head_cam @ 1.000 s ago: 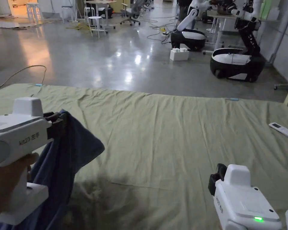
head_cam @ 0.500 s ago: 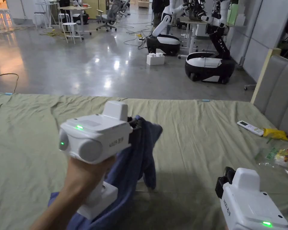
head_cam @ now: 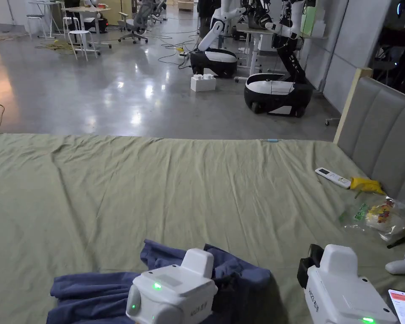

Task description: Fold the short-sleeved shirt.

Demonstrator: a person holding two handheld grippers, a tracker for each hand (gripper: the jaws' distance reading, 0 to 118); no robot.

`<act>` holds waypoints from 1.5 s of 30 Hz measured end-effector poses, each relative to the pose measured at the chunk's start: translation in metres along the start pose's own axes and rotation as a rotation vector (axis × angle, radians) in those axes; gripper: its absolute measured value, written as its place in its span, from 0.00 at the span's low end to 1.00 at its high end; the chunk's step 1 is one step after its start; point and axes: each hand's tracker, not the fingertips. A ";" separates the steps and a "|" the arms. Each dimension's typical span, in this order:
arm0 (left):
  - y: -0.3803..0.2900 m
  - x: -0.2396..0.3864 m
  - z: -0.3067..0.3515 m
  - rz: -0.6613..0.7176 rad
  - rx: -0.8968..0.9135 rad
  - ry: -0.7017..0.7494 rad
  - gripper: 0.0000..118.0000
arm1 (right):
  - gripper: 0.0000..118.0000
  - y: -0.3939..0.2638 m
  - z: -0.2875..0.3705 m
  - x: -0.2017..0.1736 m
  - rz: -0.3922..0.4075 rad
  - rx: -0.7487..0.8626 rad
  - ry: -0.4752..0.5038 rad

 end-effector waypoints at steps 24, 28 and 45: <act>0.021 -0.131 0.167 0.079 0.434 0.694 0.03 | 0.01 0.044 0.008 -0.089 0.054 0.153 0.152; 0.016 -0.142 0.180 0.100 0.430 0.710 0.00 | 0.01 0.051 0.012 -0.099 0.084 0.219 0.163; -0.018 -0.217 0.132 0.338 0.023 0.557 0.00 | 0.01 0.030 -0.007 -0.098 0.091 0.117 0.164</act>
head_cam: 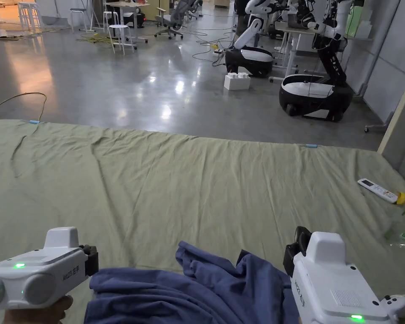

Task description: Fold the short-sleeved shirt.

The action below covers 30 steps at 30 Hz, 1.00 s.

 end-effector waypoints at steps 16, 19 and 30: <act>-0.023 -0.027 -0.153 -0.035 -0.395 0.063 0.56 | 0.01 -0.037 -0.025 0.017 0.016 -0.127 -0.025; -0.026 -0.019 -0.152 -0.101 -0.346 0.086 0.49 | 0.01 -0.044 -0.029 0.019 0.021 -0.150 -0.030; -0.030 -0.013 -0.149 -0.207 -0.303 0.046 0.05 | 0.01 -0.060 -0.058 0.048 -0.063 -0.347 -0.020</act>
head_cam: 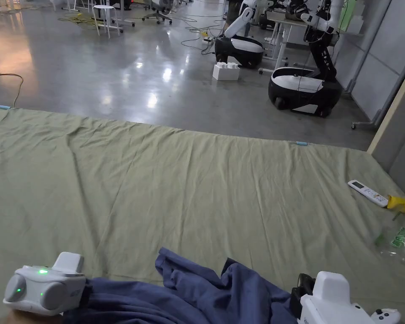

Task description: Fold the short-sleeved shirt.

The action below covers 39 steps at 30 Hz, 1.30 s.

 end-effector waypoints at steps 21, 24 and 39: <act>-0.016 0.010 0.072 0.071 0.152 -0.060 0.05 | 0.09 -0.034 -0.122 -0.009 0.257 -0.438 0.102; -0.016 0.011 0.076 0.072 0.157 -0.060 0.05 | 0.08 -0.032 -0.115 -0.013 0.274 -0.437 0.104; 0.037 -0.002 0.173 0.067 0.408 -0.060 0.05 | 0.06 0.077 -0.001 0.013 0.147 0.029 0.033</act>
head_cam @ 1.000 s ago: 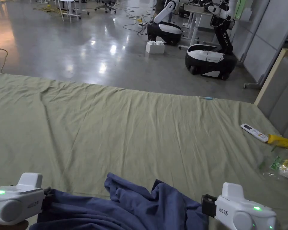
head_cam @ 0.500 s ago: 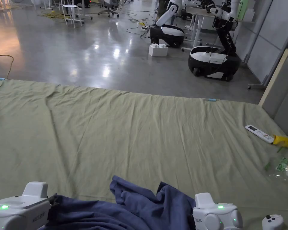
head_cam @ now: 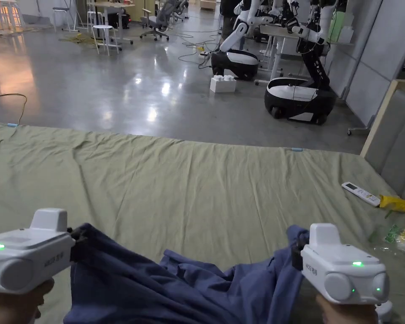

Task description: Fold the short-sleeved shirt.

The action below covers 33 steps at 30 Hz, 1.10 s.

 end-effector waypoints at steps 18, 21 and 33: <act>0.127 -0.055 0.090 0.009 0.212 0.132 0.04 | 0.06 0.120 0.075 0.057 -0.092 0.250 -0.086; 0.137 -0.068 0.088 0.031 0.215 0.158 0.04 | 0.06 0.131 0.074 0.064 -0.110 0.256 -0.099; 0.184 -0.082 0.049 0.041 0.215 0.210 0.04 | 0.06 0.182 0.042 0.055 -0.071 0.312 -0.121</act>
